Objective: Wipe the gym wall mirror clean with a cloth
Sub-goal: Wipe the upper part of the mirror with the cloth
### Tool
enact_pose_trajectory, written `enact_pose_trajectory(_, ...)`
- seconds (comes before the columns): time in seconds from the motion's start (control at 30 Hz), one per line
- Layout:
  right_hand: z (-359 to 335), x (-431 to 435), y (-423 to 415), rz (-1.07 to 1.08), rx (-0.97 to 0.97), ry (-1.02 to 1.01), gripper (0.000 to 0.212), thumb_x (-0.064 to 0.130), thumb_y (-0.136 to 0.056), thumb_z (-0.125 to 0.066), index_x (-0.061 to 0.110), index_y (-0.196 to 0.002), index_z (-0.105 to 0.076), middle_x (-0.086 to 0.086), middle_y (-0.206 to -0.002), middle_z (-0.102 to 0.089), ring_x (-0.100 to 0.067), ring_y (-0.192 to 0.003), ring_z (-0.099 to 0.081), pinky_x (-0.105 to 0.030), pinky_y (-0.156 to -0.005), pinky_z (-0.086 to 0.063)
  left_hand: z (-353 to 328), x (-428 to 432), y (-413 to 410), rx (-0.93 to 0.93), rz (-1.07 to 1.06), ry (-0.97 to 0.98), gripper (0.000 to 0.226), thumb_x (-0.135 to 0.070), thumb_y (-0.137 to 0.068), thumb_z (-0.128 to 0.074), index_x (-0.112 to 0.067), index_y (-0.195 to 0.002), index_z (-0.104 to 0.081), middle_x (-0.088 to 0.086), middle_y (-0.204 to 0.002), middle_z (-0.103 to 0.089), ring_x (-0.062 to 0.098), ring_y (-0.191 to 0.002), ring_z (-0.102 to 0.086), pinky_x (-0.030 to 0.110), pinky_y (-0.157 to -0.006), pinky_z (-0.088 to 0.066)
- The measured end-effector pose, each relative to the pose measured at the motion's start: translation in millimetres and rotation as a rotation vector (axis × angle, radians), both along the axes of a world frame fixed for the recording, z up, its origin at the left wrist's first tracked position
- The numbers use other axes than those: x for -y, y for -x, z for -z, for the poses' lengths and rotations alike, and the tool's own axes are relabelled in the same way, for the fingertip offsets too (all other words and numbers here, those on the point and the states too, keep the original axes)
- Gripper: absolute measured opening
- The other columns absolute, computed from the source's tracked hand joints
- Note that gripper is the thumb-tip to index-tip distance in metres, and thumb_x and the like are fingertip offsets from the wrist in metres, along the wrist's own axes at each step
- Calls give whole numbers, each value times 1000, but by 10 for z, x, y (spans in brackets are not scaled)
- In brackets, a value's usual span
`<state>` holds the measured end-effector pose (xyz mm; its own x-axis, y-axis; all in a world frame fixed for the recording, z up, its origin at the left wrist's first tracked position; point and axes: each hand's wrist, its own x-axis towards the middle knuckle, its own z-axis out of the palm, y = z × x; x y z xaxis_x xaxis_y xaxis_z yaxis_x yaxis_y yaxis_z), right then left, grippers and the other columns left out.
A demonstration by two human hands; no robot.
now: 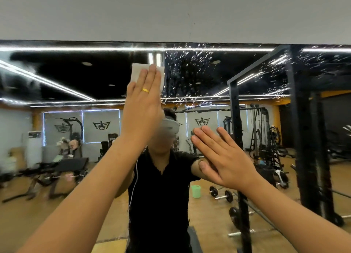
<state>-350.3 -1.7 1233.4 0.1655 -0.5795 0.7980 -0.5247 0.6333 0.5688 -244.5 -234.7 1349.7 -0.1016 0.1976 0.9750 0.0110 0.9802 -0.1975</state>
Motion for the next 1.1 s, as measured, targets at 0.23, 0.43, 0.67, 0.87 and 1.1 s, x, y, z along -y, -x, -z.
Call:
enact_pose_trajectory(0.23,7,-13,5,-16,-12,17,64,40,-104,-43,11,-160,-33,-8,-169,-24,-24,-158,-18,-53,-127,-19,-578,-218,-13,54,-35,-20,62,-12,-106,-34,-9,-165,-14,9,-173,-9,26,-160,-5,45,-128,-6)
enact_pose_trajectory(0.43,33,5,13,-41,-17,17,64,40,-105,-44,11,-161,-31,-8,-170,-22,-24,-158,-17,-53,-127,-19,-156,-262,14,19,-3,-47,61,-6,-105,-39,-6,-163,-21,11,-171,-17,27,-159,-12,47,-127,-10)
enact_pose_trajectory(0.67,33,15,32,-88,-3,27,64,37,-104,-46,10,-160,-32,-9,-169,-24,-24,-158,-18,-55,-126,-23,387,-265,2,17,3,-90,58,-11,-105,-36,-7,-162,-26,9,-171,-20,24,-159,-12,40,-126,-7)
enact_pose_trajectory(0.87,48,-10,11,-75,-1,16,66,37,-104,-49,11,-161,-30,-9,-170,-22,-24,-159,-16,-54,-126,-21,331,-249,-59,40,-22,-47,57,-14,-108,-34,-8,-163,-22,8,-172,-15,24,-159,-9,38,-126,-3)
enact_pose_trajectory(1.1,42,-11,-7,-83,-16,19,63,38,-104,-45,11,-160,-32,-9,-169,-24,-25,-158,-19,-52,-128,-19,-426,-305,-71,73,-138,27,61,-14,-108,-34,-11,-165,-11,9,-173,-6,25,-160,-4,45,-128,-4)
